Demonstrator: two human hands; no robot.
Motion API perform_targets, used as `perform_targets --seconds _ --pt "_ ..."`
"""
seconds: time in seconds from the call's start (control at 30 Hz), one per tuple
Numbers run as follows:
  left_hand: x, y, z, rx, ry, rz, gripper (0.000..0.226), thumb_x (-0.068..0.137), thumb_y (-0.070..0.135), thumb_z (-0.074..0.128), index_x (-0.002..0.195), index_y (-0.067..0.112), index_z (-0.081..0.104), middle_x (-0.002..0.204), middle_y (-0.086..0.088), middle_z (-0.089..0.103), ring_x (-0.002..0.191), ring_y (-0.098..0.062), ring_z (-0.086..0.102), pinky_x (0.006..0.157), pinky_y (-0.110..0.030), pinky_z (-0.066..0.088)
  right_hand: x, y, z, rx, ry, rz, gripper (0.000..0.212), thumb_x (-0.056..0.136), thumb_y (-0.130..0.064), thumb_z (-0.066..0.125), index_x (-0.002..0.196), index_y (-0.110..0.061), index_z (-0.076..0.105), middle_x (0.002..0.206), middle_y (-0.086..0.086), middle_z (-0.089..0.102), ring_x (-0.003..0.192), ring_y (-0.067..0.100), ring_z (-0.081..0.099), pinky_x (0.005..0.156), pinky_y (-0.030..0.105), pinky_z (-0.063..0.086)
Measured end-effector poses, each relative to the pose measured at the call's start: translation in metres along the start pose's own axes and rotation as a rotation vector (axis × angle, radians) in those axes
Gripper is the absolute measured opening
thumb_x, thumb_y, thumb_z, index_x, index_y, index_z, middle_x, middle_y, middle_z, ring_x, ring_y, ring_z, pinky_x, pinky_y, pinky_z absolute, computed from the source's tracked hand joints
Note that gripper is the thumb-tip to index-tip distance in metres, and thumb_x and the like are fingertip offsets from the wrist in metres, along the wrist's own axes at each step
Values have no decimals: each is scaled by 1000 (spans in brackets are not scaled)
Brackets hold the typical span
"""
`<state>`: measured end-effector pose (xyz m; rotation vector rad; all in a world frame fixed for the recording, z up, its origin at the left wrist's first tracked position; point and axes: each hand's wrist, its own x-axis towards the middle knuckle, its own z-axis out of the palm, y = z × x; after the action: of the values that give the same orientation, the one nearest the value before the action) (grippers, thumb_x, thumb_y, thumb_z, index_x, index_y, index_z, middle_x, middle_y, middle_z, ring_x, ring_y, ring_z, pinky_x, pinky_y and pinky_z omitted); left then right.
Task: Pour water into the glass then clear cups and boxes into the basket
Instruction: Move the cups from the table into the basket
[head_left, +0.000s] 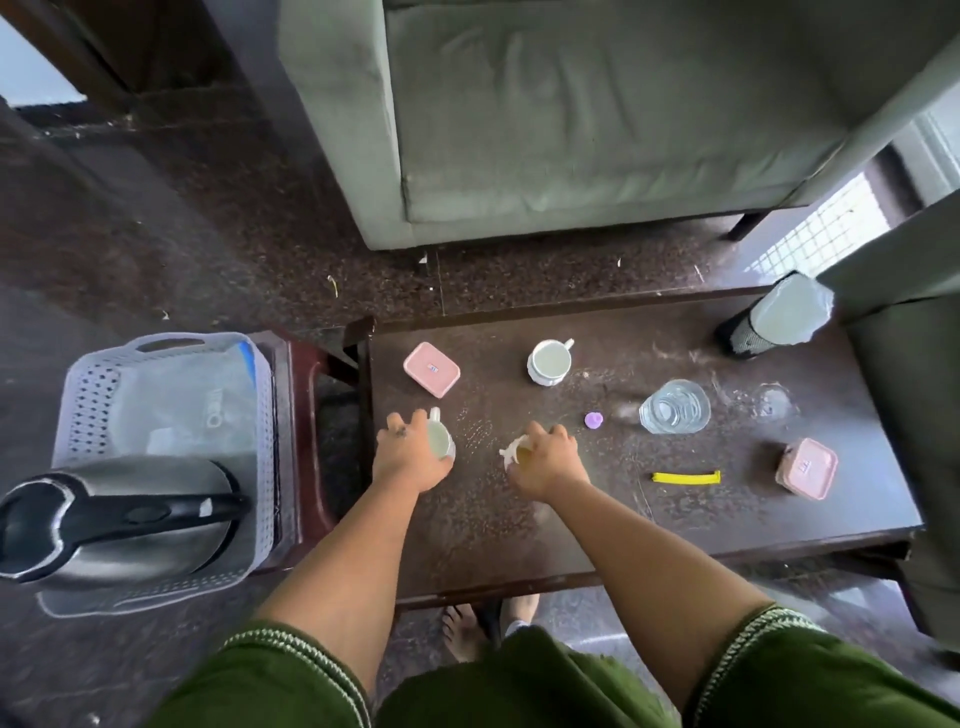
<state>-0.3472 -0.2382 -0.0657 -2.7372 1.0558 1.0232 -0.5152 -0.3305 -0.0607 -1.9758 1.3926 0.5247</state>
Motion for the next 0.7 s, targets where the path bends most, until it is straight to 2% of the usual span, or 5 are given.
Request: perform_targets --seconds 0.1,0.23,0.4,0.57,0.7 --pt "-32 -17 -25 -51 16 -16 62 75 45 69 125 21 41 123 -11 36 110 -35 51 89 -39 47 -17 -25 -27 66 -4 46 54 84 -39 60 128 -12 42 126 14 42 122 37 41 98 41 42" --pt "-66 -43 -72 -111 154 -35 62 69 48 71 118 22 44 117 -8 37 100 -32 56 82 -36 49 -40 -80 -52 66 -6 30 65 78 -41 66 131 -12 43 130 10 37 122 36 42 95 38 44" --pt "-84 -82 -134 -167 241 -61 66 71 48 72 124 22 42 127 -10 36 107 -34 57 86 -36 46 -64 -163 -51 104 13 -27 69 80 -45 63 137 -14 39 132 10 37 124 34 41 98 38 43" --pt "-78 -134 -202 -157 277 -5 70 70 46 70 129 24 38 131 -10 32 108 -35 56 85 -38 48 -87 -252 -51 51 9 -70 63 79 -44 64 133 -17 46 134 6 46 127 25 45 102 30 41" --pt "-67 -187 -252 -149 288 40 65 69 46 72 121 22 40 124 -8 32 102 -32 57 75 -35 46 -96 -323 -49 106 9 -36 54 85 -38 56 134 -16 51 134 10 48 128 29 44 106 35 41"
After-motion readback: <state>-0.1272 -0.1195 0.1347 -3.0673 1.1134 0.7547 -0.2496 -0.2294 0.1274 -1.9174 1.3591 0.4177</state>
